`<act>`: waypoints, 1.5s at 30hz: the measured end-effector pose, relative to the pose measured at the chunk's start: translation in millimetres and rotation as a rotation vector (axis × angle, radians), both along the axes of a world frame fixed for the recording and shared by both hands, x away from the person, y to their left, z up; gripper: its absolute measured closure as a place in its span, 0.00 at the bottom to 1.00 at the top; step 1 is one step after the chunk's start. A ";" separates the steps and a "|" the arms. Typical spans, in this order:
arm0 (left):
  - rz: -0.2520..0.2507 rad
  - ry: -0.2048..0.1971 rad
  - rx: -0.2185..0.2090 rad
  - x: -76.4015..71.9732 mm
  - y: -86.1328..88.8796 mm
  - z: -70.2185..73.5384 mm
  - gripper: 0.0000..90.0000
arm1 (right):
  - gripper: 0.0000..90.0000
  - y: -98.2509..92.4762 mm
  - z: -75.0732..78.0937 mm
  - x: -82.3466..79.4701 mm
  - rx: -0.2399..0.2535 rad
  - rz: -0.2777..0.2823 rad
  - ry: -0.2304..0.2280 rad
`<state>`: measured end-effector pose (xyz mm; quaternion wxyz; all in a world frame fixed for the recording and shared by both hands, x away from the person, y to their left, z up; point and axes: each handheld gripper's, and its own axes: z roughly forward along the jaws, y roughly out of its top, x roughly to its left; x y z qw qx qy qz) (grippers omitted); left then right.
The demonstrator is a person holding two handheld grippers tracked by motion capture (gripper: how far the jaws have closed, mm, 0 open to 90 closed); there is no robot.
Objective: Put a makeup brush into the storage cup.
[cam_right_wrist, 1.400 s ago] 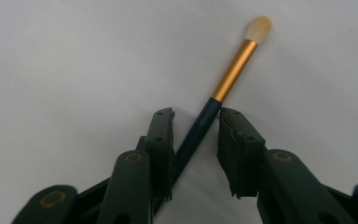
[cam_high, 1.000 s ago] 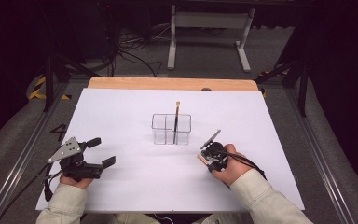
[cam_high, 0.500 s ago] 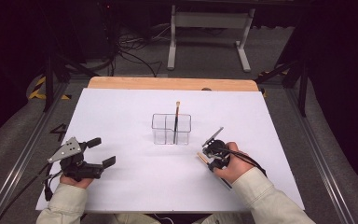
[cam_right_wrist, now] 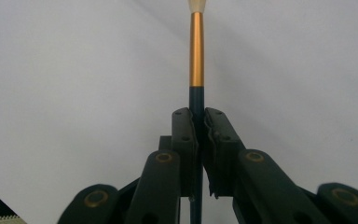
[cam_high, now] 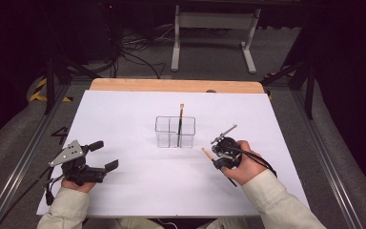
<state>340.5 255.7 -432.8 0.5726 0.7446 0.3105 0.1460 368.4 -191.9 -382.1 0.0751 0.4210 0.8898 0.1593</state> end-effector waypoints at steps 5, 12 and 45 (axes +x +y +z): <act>0.001 0.002 -0.003 -0.3 -0.1 0.1 0.05 | 0.93 -3.3 8.6 -2.3 0.054 0.013 -0.061; 0.002 0.001 -0.003 -0.4 -0.2 0.0 0.05 | 0.93 -9.6 20.9 -6.9 0.143 0.028 -0.167; 0.000 0.000 0.003 -0.1 0.2 -0.1 0.05 | 0.93 -34.3 35.4 -22.0 0.526 0.199 -0.538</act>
